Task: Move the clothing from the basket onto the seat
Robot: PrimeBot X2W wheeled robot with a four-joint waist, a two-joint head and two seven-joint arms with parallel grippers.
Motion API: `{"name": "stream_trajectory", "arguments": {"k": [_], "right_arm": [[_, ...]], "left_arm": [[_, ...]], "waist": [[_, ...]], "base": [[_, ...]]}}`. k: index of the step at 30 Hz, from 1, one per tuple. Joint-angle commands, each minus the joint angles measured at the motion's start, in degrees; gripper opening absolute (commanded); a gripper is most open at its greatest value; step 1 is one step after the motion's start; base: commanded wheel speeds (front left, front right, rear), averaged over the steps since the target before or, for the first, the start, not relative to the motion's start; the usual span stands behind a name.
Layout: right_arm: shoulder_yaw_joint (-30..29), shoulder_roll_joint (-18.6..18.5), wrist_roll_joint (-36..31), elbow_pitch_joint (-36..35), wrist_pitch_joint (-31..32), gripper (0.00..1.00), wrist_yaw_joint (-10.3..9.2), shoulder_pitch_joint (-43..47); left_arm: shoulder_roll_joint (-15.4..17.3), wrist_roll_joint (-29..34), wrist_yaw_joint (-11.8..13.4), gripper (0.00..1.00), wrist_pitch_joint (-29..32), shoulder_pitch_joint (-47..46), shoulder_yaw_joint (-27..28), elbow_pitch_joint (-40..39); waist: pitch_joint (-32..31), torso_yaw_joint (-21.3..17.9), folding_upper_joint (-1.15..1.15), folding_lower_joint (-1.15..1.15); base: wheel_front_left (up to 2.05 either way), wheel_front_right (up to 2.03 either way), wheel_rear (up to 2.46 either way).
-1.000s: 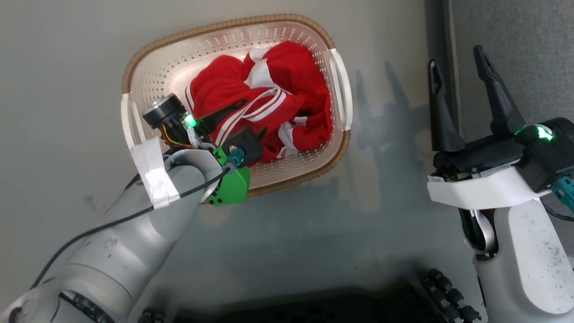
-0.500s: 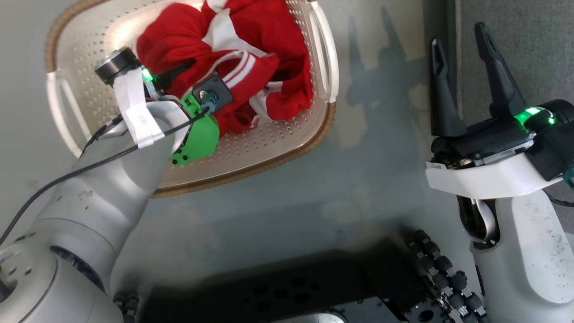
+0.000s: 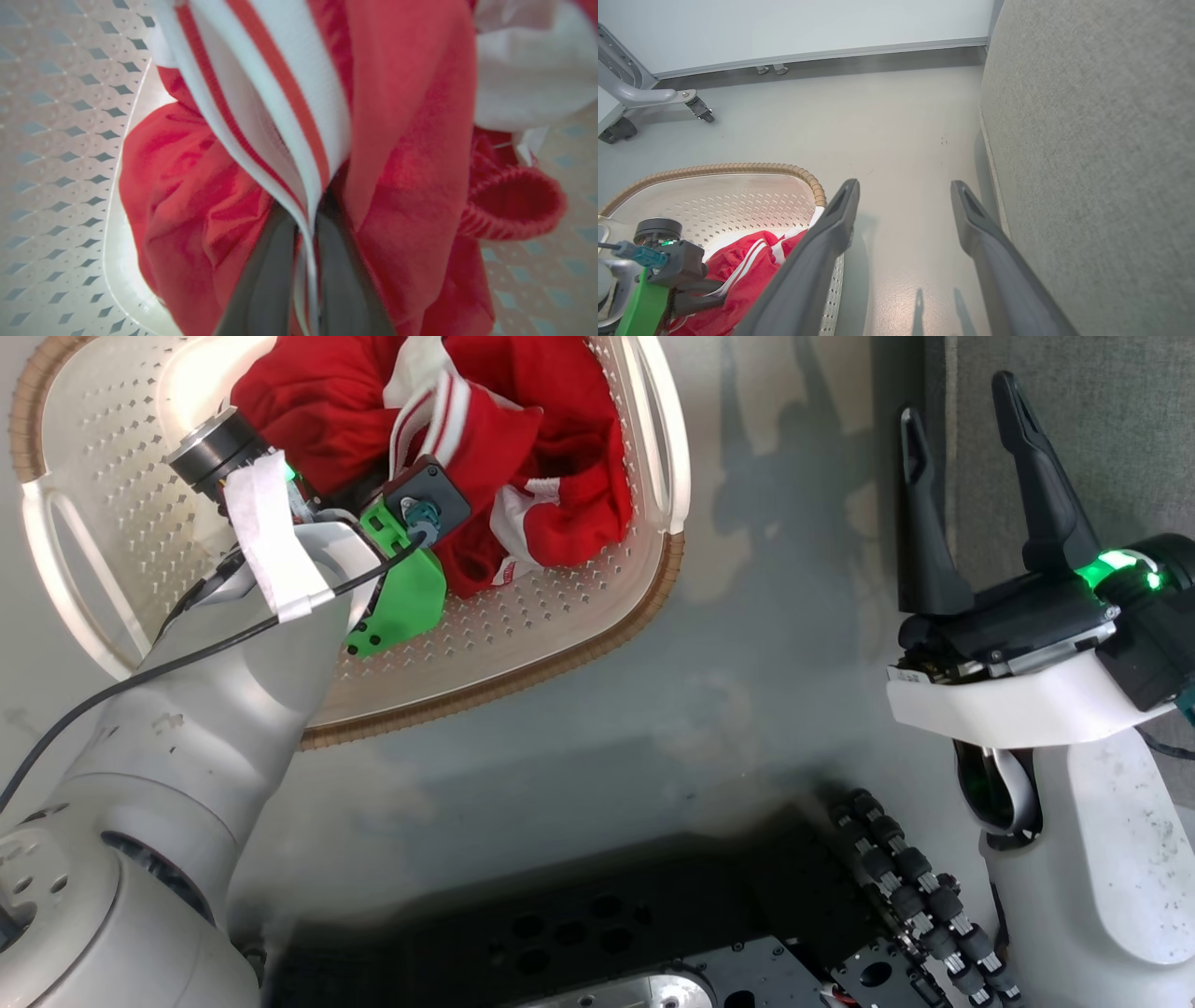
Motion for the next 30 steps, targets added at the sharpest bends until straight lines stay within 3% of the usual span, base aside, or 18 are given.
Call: {"name": "stream_trajectory", "arguments": {"k": [1, 9, 17, 30], "right_arm": [[0.1, -0.1, -0.5, 0.0, -0.3, 1.00, -0.02, -1.1], [0.9, -0.1, -0.8, 1.6, -0.3, 1.00, -0.02, -1.4], [3.4, -0.1, -0.4, 4.8, -0.3, 1.00, -0.02, 1.5], [8.7, -0.2, 0.1, 12.9, -0.3, 1.00, -0.02, 11.1]], "left_arm": [[-0.1, -0.4, 0.3, 0.00, -0.3, -0.9, 0.1, 0.3], [-1.0, -3.2, 2.1, 0.00, -3.9, 2.8, 1.8, 0.5], [-2.0, -6.6, 4.6, 0.00, -6.4, 10.3, 4.4, -1.2], [3.1, -10.6, 11.0, 0.00, -6.5, 27.5, 13.2, -18.0]], "waist": [[-0.1, 0.1, 0.00, 0.00], [-5.4, 0.8, 0.00, 0.00], [-16.4, 1.1, 0.00, 0.00], [-37.5, 1.5, 0.00, 0.00]], "base": [[0.00, 0.00, 0.00], [0.00, 0.00, 0.00], [0.00, 0.00, 0.00], [0.00, 0.00, 0.00]]}}
